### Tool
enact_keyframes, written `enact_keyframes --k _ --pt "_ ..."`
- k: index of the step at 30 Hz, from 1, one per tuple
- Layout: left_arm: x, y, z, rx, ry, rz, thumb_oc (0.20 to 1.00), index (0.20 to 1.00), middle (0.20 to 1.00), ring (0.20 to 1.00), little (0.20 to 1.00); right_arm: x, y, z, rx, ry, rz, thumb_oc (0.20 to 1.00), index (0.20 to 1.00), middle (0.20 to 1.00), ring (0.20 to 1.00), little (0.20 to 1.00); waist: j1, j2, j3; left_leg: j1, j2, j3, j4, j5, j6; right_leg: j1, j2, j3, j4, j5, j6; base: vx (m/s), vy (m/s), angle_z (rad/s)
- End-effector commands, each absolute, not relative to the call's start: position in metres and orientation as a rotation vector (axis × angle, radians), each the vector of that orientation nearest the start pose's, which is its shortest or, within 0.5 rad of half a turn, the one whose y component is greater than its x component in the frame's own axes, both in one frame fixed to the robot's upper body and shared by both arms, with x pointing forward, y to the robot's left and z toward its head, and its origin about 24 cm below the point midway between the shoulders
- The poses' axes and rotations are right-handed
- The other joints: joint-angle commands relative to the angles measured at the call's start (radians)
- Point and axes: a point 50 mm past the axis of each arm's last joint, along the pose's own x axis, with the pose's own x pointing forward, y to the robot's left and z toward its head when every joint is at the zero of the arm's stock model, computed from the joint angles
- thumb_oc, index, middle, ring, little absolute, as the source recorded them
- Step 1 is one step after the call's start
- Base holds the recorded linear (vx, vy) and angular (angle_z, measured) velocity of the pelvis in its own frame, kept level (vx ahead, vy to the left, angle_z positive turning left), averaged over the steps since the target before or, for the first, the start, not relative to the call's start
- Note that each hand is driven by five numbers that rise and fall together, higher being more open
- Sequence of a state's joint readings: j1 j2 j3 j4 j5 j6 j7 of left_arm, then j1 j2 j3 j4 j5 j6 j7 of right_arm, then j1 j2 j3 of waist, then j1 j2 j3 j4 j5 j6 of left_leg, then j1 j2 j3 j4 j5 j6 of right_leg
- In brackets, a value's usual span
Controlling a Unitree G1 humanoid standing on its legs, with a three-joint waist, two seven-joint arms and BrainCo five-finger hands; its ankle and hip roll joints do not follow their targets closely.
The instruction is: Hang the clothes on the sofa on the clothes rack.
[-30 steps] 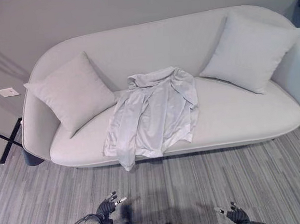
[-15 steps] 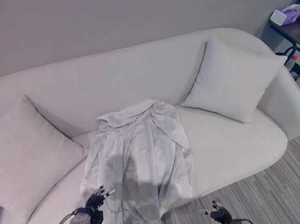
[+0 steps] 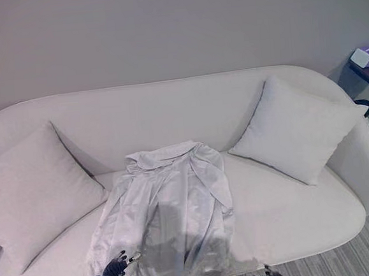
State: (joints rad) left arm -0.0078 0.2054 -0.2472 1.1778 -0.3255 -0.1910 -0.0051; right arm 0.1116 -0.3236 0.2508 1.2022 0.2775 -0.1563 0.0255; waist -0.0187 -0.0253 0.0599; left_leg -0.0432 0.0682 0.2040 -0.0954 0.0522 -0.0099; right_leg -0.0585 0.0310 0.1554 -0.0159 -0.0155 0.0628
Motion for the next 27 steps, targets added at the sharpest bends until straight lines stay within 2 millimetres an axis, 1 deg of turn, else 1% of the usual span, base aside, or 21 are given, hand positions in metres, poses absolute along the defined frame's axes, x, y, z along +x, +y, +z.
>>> enact_keyframes --k 1,7,10,12,15,16,17,18,19,20,21,22,24,25,26,27 --pt "0.144 0.212 -0.144 0.119 0.913 0.034 1.0 1.0 1.0 1.0 1.0 0.076 -0.256 -0.153 -0.175 1.103 -0.118 1.0 1.0 1.0 1.0 1.0 0.01 -0.018 0.004 0.059 -0.045 0.044 0.008 -0.025 -0.053 0.046 -0.065 0.022 -0.022 -0.003 0.099 0.04 -0.076 0.01" --pt "0.142 0.211 -0.145 0.158 0.917 0.013 1.0 1.0 1.0 1.0 1.0 0.084 -0.256 -0.15 -0.189 1.077 -0.094 1.0 1.0 1.0 1.0 1.0 0.018 -0.011 -0.011 0.08 -0.039 0.039 0.008 -0.029 -0.057 0.075 -0.066 0.016 -0.028 -0.017 0.093 0.05 -0.066 -0.03" --pt "0.151 0.213 -0.14 0.192 0.877 0.002 1.0 1.0 1.0 1.0 1.0 0.091 -0.261 -0.145 -0.213 1.045 -0.093 1.0 1.0 1.0 1.0 1.0 0.019 -0.007 -0.013 0.084 -0.037 0.036 0.008 -0.029 -0.058 0.081 -0.068 0.014 -0.025 -0.021 0.092 0.06 -0.039 -0.03" --pt "0.167 0.216 -0.129 0.23 0.805 -0.009 1.0 1.0 1.0 1.0 1.0 0.105 -0.269 -0.136 -0.243 0.984 -0.093 1.0 1.0 1.0 1.0 1.0 0.02 -0.005 -0.011 0.082 -0.035 0.033 0.008 -0.03 -0.059 0.079 -0.069 0.014 -0.023 -0.024 0.092 0.05 -0.036 0.01" --pt "0.206 0.218 -0.099 0.318 0.634 -0.066 1.0 1.0 1.0 1.0 1.0 0.15 -0.29 -0.101 -0.333 0.787 -0.094 1.0 1.0 1.0 1.0 1.0 0.016 -0.001 0.001 0.068 -0.033 0.028 0.008 -0.029 -0.059 0.065 -0.072 0.01 -0.02 -0.024 0.097 0.01 -0.014 -0.01" --pt "0.222 0.218 -0.084 0.35 0.56 -0.087 1.0 1.0 1.0 1.0 1.0 0.17 -0.3 -0.083 -0.378 0.707 -0.097 1.0 1.0 1.0 1.0 1.0 0.016 0.003 0.014 0.056 -0.032 0.026 0.008 -0.026 -0.059 0.05 -0.072 0.01 -0.018 -0.021 0.101 -0.05 -0.008 -0.06" --pt "0.234 0.216 -0.074 0.378 0.51 -0.106 1.0 1.0 1.0 1.0 1.0 0.184 -0.304 -0.07 -0.412 0.65 -0.094 1.0 1.0 1.0 1.0 1.0 0.016 0.005 0.022 0.045 -0.032 0.025 0.008 -0.024 -0.059 0.038 -0.073 0.01 -0.016 -0.019 0.103 -0.12 -0.019 -0.06" --pt "0.266 0.213 -0.043 0.466 0.373 -0.13 1.0 1.0 1.0 1.0 1.0 0.222 -0.312 -0.03 -0.485 0.484 -0.104 1.0 1.0 1.0 1.0 1.0 0.015 0.004 0.051 0.013 -0.03 0.021 0.008 -0.019 -0.059 0.0 -0.072 0.017 -0.016 -0.005 0.11 -0.1 -0.016 -0.01" --pt "0.267 0.213 -0.042 0.466 0.371 -0.129 1.0 1.0 1.0 1.0 1.0 0.223 -0.312 -0.03 -0.485 0.483 -0.105 1.0 1.0 1.0 1.0 1.0 0.016 0.004 0.051 0.011 -0.03 0.021 0.008 -0.019 -0.059 -0.002 -0.072 0.017 -0.014 -0.005 0.111 -0.12 -0.022 -0.03" --pt "0.277 0.211 -0.032 0.485 0.329 -0.134 1.0 1.0 1.0 1.0 1.0 0.234 -0.312 -0.018 -0.503 0.432 -0.11 1.0 1.0 1.0 1.0 1.0 0.017 0.003 0.061 -0.001 -0.03 0.019 0.008 -0.016 -0.059 -0.015 -0.072 0.018 -0.015 -0.001 0.113 -0.09 -0.024 -0.05" --pt "0.294 0.207 -0.015 0.511 0.265 -0.132 1.0 1.0 1.0 1.0 1.0 0.248 -0.313 -0.004 -0.529 0.379 -0.119 1.0 1.0 1.0 1.0 1.0 0.022 0.0 0.076 -0.022 -0.03 0.015 0.008 -0.009 -0.062 -0.034 -0.071 0.019 -0.016 0.008 0.117 -0.14 -0.038 -0.12" --pt "0.312 0.202 0.002 0.524 0.206 -0.119 1.0 1.0 1.0 1.0 1.0 0.269 -0.312 0.014 -0.554 0.316 -0.126 1.0 1.0 1.0 1.0 1.0 0.024 -0.001 0.095 -0.045 -0.029 0.008 0.008 -0.003 -0.064 -0.06 -0.068 0.022 -0.015 0.017 0.121 -0.14 -0.046 -0.14" --pt "0.339 0.194 0.033 0.562 0.11 -0.111 1.0 1.0 1.0 1.0 1.0 0.297 -0.306 0.04 -0.583 0.231 -0.134 1.0 1.0 1.0 1.0 1.0 0.029 -0.006 0.122 -0.08 -0.028 -0.001 0.008 0.009 -0.07 -0.092 -0.063 0.025 -0.017 0.031 0.126 -0.11 -0.042 -0.1" --pt "0.36 0.19 0.058 0.603 0.055 -0.084 1.0 1.0 1.0 1.0 1.0 0.322 -0.297 0.063 -0.619 0.169 -0.126 1.0 1.0 1.0 1.0 1.0 0.036 -0.012 0.143 -0.108 -0.026 -0.009 0.008 0.023 -0.076 -0.114 -0.058 0.028 -0.022 0.043 0.13 -0.06 -0.027 -0.01" --pt "0.362 0.19 0.061 0.602 0.049 -0.08 1.0 1.0 1.0 1.0 1.0 0.324 -0.296 0.065 -0.619 0.162 -0.126 1.0 1.0 1.0 1.0 1.0 0.034 -0.012 0.147 -0.11 -0.026 -0.009 0.008 0.023 -0.076 -0.116 -0.058 0.028 -0.022 0.044 0.13 -0.04 -0.018 0.0" --pt "0.37 0.193 0.072 0.628 0.035 -0.058 1.0 1.0 1.0 1.0 1.0 0.336 -0.293 0.078 -0.635 0.137 -0.127 1.0 1.0 1.0 1.0 1.0 0.033 -0.014 0.159 -0.124 -0.024 -0.013 0.008 0.031 -0.08 -0.127 -0.056 0.027 -0.023 0.049 0.131 -0.03 -0.013 -0.04"
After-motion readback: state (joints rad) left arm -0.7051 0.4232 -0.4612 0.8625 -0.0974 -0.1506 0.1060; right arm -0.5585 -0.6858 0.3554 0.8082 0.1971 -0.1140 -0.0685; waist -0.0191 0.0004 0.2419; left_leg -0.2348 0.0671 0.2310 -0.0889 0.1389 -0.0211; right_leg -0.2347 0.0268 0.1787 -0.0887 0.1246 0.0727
